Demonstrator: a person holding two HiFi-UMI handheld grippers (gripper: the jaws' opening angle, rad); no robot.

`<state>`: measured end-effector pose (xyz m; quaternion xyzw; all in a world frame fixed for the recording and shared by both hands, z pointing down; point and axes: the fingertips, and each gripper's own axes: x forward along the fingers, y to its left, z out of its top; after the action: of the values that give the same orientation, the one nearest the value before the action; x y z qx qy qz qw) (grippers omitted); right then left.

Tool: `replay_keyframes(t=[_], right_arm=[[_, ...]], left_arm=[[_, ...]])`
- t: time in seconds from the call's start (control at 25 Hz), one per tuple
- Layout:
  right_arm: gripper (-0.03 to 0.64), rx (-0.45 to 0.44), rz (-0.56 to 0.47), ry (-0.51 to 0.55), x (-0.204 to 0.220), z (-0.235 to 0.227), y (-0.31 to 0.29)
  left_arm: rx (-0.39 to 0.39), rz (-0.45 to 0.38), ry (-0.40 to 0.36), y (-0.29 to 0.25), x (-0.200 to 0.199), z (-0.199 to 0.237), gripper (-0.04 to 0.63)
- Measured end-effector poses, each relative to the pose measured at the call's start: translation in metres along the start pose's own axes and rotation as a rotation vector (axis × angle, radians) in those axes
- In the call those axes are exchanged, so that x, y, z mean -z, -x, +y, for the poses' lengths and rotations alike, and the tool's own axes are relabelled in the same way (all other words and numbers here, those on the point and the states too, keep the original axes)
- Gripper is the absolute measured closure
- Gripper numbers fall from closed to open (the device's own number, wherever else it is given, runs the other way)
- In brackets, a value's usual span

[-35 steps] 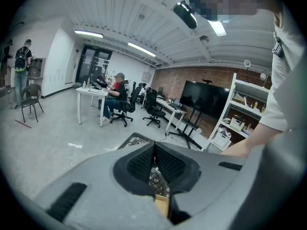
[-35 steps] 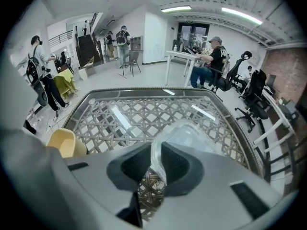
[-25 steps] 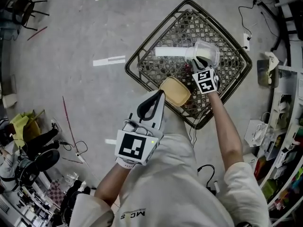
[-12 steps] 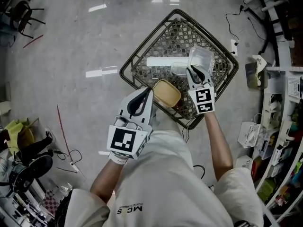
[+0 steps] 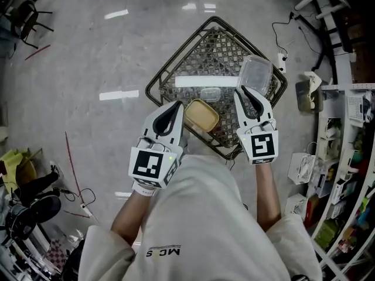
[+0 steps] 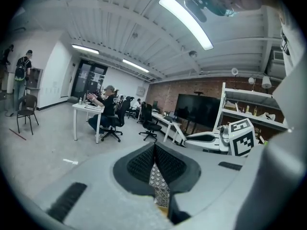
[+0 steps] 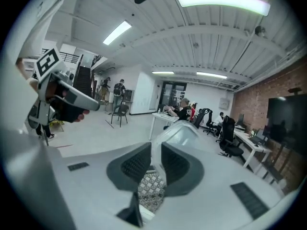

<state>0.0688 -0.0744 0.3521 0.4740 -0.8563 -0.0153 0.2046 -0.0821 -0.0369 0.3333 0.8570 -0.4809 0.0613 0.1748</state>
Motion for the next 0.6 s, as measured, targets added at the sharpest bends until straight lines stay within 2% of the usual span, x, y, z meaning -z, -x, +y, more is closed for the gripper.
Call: replay_keyframes(t=[0.32,0.6], right_arm=[[0.537,0.047,-0.139,-0.017,-0.067,-0.002,0.030],[0.537,0.093,-0.200,-0.040,-0.095,0.002,0.059]], left_arm=[[-0.018,-0.050,0.005,0.001,-0.015,0.010,0.571],[-0.019,-0.102,-0.007,0.018,-0.037,0.009,0.571]])
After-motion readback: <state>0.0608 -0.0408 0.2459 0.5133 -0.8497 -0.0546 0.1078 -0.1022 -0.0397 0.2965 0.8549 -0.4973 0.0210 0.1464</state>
